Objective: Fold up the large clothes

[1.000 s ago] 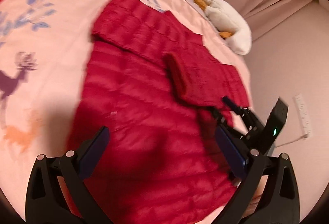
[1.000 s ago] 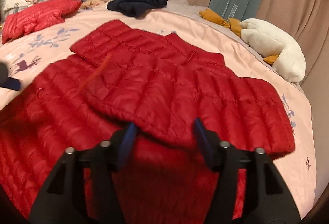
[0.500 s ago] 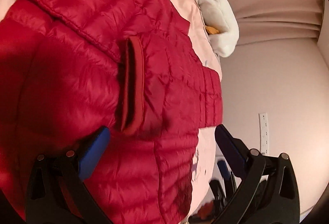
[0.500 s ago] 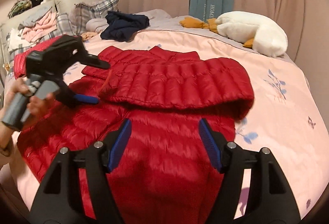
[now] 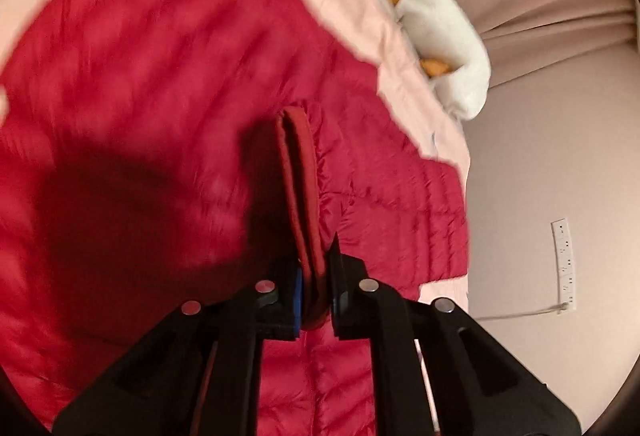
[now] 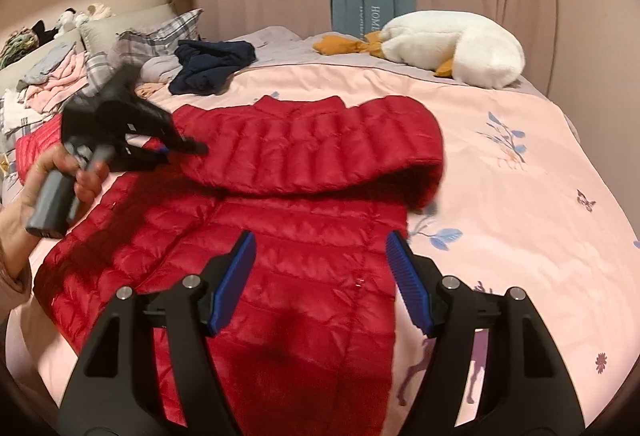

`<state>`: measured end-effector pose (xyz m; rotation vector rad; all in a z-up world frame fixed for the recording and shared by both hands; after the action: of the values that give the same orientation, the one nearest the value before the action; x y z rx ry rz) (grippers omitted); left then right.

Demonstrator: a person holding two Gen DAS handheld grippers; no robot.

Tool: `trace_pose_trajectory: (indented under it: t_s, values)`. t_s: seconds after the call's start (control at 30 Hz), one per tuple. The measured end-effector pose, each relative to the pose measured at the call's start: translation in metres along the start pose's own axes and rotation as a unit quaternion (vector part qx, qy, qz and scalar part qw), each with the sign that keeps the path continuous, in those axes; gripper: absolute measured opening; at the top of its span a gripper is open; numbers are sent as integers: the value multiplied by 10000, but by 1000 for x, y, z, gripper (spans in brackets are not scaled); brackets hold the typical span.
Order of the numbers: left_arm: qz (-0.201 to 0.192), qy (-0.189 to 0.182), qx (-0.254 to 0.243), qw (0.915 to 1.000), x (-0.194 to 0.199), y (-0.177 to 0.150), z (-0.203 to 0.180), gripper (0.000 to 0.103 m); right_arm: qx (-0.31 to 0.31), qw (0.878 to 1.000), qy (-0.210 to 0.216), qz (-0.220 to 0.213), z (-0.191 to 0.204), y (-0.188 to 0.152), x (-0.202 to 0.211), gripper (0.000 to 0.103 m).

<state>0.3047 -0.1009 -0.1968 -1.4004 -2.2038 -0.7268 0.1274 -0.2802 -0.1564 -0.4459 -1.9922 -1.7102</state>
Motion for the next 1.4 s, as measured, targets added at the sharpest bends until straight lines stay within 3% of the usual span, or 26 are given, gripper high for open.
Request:
trace_pose_trajectory:
  t_s: [0.1, 0.23, 0.33, 0.43, 0.53, 0.6, 0.63, 0.77, 0.8, 0.83, 0.93, 1.07, 1.13, 1.23, 1.4]
  values:
    - [-613, -218, -223, 9976, 39, 33, -27, 10, -107, 9999, -7, -20, -5, -1, 1, 69]
    - [-1168, -92, -386, 9924, 80, 68, -31, 10, -128, 9999, -1, 1, -6, -3, -1, 69]
    - [-1221, 312, -323, 9915, 86, 81, -6, 10, -163, 9998, 48, 43, -7, -4, -6, 69]
    - [-962, 908, -230, 9909, 69, 82, 33, 10, -218, 9997, 55, 108, -7, -4, -12, 69]
    - [-829, 1201, -70, 9893, 58, 80, 71, 12, -240, 9995, 97, 154, -8, -3, -16, 69]
    - [-750, 1421, 28, 9870, 51, 81, 88, 25, -210, 9995, 89, 198, -9, -1, -17, 69]
    - [-746, 1649, 29, 9835, 52, 82, 101, 41, -189, 9996, 53, 224, -11, 0, -18, 69]
    - [-848, 1906, -301, 9775, 69, 84, 104, 55, -200, 9993, -4, 310, -22, 7, -26, 70]
    - [-997, 2021, -440, 9733, 77, 88, 102, 64, -222, 9992, -2, 328, -24, 9, -28, 70]
    - [-1174, 2077, -561, 9695, 87, 91, 98, 66, -260, 9991, -11, 349, -29, 13, -33, 70]
    - [-1393, 1913, -883, 9676, 99, 96, 78, 66, -336, 9987, -57, 385, -39, 27, -50, 70]
    - [-1231, 1941, -1558, 9607, 79, 85, 47, 66, -607, 9975, 61, 354, -45, 60, -87, 70]
    - [-1099, 1974, -1859, 9563, 61, 77, 34, 50, -718, 9968, 91, 346, -45, 77, -107, 70]
    - [-927, 2109, -2147, 9491, 36, 69, 26, 35, -803, 9959, 1, 411, -48, 100, -143, 66]
    - [-804, 2430, -2418, 9360, 7, 67, 32, 33, -730, 9939, -324, 757, -54, 105, -195, 61]
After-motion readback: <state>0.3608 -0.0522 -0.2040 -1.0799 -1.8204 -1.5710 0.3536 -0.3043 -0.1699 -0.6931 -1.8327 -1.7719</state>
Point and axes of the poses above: each gripper's, at about its wrist camera, not at the fingertips, and x roughly against the way its jaws point, z to its left, y to its top, the point moved 10 cm from there along -x, roughly the way its jaws point, and after that the axes turned 8 degrees about x, right-handed, at the moved point
